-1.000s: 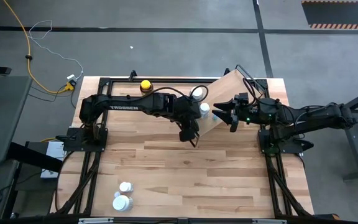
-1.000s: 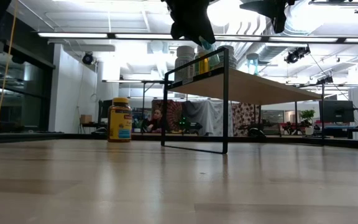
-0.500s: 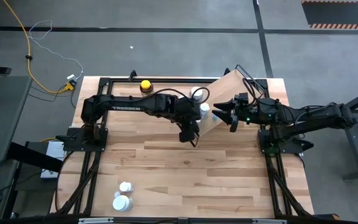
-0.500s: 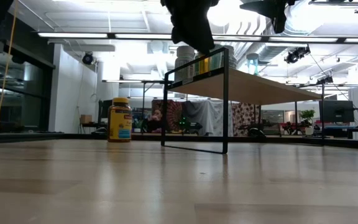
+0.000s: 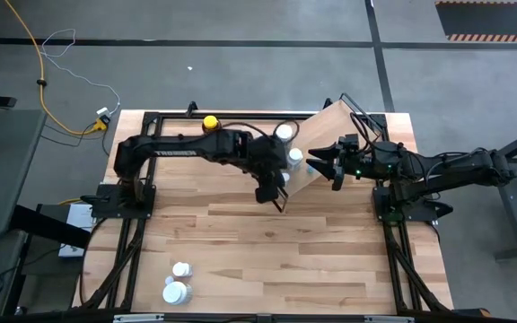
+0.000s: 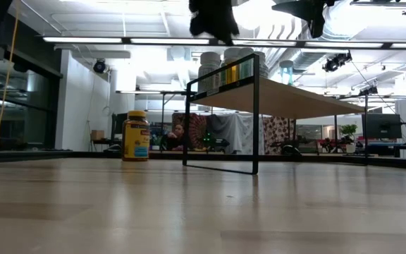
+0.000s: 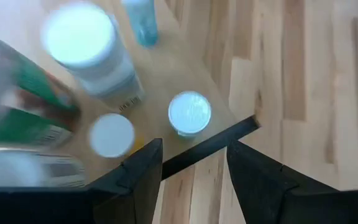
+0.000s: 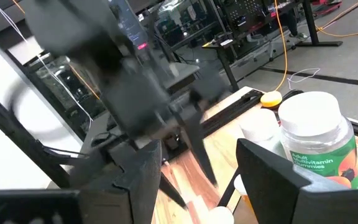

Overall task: Pick and place medicine bottles onto shelf by color
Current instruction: Put the yellow pill bottle on the shelf

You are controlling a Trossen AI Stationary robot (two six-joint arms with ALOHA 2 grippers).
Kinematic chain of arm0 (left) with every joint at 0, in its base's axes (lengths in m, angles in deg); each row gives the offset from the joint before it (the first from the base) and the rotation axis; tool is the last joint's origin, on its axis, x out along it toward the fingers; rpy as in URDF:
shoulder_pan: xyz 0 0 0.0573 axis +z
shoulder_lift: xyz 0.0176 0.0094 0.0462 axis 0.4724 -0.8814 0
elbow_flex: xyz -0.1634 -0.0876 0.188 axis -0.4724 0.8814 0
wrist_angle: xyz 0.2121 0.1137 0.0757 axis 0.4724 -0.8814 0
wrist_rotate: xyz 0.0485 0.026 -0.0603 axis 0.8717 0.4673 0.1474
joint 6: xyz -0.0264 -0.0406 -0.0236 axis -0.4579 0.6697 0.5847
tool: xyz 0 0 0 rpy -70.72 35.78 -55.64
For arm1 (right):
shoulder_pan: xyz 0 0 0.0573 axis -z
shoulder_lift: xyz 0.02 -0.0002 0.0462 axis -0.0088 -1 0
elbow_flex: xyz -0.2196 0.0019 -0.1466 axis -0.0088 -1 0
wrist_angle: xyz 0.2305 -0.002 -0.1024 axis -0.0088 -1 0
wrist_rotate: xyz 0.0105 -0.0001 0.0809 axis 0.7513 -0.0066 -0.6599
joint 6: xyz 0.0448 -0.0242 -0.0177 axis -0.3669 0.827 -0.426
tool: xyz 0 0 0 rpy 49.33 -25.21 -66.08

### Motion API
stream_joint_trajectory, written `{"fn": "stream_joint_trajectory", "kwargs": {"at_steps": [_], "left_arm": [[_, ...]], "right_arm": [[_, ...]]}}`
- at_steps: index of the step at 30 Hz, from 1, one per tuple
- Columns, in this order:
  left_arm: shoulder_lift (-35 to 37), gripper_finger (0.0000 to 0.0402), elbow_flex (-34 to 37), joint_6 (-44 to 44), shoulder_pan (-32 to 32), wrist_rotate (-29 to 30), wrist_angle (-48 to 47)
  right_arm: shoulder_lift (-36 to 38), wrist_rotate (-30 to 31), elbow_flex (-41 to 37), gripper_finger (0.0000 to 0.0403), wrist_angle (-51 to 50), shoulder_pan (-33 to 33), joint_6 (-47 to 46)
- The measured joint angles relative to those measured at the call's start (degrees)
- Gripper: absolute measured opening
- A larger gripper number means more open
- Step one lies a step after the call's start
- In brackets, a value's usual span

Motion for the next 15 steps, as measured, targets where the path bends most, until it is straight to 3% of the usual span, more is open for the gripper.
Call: {"fn": "stream_joint_trajectory", "kwargs": {"at_steps": [4, 8, 11, 15], "left_arm": [[2.11, 0.017, -4.14, 0.51, 0.38, -0.51, -5.15], [7.99, 0.017, -3.16, 0.56, 0.34, -0.59, -2.8], [15.02, 0.017, 2.37, 0.07, -0.05, -0.28, 2.32], [26.65, 0.017, 17.46, 2.88, -0.52, 1.42, 14.77]], "right_arm": [[-0.01, -0.02, 0.0, 0.0199, -0.17, 0.01, 0.0], [-0.01, -0.2, 0.0, 0.0199, -0.54, 0.0, 0.01], [-0.03, -0.2, 0.0, 0.0199, -1.05, -0.01, -0.01], [-0.03, -0.29, 0.0, 0.0199, -1.33, -0.05, -0.02]]}}
